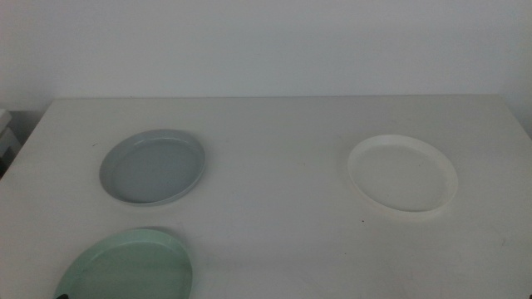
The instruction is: Stack the three bowls on top of each other.
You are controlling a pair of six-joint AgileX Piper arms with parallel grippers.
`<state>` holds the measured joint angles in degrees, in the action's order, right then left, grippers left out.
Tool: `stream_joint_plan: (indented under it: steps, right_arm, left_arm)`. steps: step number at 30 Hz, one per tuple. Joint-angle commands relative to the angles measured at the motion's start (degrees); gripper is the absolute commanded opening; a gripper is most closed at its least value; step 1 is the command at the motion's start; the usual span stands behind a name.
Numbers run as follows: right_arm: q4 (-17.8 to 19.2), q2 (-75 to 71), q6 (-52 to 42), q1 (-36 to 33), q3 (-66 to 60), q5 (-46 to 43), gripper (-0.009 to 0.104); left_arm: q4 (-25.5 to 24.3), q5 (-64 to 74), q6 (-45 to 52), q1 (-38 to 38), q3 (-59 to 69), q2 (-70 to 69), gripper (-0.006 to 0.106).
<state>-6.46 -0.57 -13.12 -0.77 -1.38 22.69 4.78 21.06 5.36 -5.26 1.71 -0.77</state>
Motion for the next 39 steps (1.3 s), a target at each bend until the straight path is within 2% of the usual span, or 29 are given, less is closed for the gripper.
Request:
stream_joint_plan:
  steps: [1,17,25,39]
  right_arm:
    - [0.2,-1.5,-0.5,0.2,0.2,-4.3,0.055]
    - [0.2,-1.5,-0.5,0.2,0.2,-4.3,0.055]
    - [0.2,-1.5,-0.5,0.2,0.2,-4.3,0.055]
    - [0.2,-1.5,-0.5,0.2,0.2,-4.3,0.055]
  left_arm:
    - [0.5,-4.1,-1.3,0.1,-1.2,-0.8,0.105]
    - [1.5,0.7,-5.7,0.1,-18.2,9.5,0.105]
    - [2.0,19.6,-5.7,0.1,-35.9,17.3,0.105]
    - [0.9,42.3,-5.7,0.1,-62.5,39.4,0.105]
